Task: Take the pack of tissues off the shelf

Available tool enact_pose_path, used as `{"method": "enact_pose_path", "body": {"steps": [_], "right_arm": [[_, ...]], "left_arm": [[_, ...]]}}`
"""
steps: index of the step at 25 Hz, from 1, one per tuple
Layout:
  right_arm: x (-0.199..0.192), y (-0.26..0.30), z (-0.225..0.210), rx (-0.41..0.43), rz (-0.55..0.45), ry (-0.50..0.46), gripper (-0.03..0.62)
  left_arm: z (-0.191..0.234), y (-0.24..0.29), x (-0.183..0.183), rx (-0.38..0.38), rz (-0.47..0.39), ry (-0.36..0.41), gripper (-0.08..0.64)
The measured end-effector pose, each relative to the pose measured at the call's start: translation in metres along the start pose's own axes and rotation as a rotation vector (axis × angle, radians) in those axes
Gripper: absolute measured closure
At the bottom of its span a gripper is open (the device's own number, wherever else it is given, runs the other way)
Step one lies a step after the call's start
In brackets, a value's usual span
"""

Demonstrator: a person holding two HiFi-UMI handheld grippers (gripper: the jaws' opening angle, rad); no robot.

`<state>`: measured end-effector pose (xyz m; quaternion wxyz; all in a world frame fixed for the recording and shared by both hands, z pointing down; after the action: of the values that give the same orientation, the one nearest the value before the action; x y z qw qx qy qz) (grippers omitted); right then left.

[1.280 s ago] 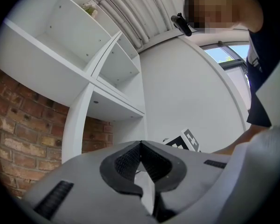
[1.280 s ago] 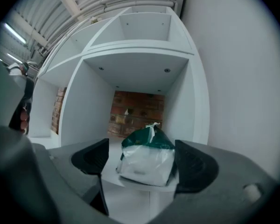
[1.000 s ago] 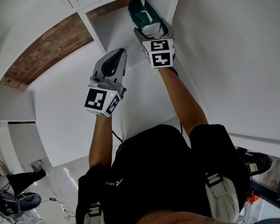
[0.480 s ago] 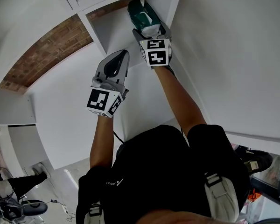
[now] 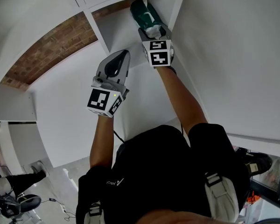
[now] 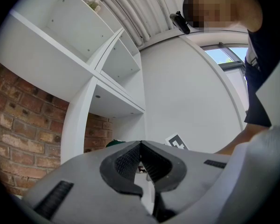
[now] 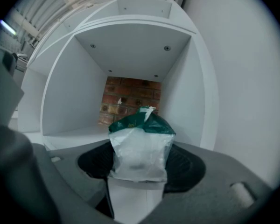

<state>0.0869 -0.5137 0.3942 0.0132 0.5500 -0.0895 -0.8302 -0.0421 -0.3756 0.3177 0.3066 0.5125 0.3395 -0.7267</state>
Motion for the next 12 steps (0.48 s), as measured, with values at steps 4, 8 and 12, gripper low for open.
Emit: {"method": "enact_pose_path", "body": {"steps": [4,8,12], "right_arm": [[0.003,-0.009,-0.004,-0.004,-0.035,-0.017,0.302],[0.012,-0.026,-0.007,0.005,-0.079,-0.024,0.307],[0.023,-0.055,-0.012,0.024,-0.127,-0.027,0.307]], "left_arm": [[-0.004,-0.002,0.003,0.002,-0.004,0.007,0.561],[-0.008,-0.004,0.007,0.006,-0.01,0.014,0.561],[-0.014,-0.007,0.011,0.015,-0.021,0.018,0.561]]}}
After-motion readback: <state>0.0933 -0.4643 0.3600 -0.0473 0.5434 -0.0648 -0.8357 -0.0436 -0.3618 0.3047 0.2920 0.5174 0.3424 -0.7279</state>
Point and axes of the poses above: the fingertips, and each gripper's own axes: y forward along the fingers, z to its left, x out of its top, the point moved 2 cm from there along -y, backward along the fingers, and after that the axes turned 14 degrees about -y, right-handed, at the moved point
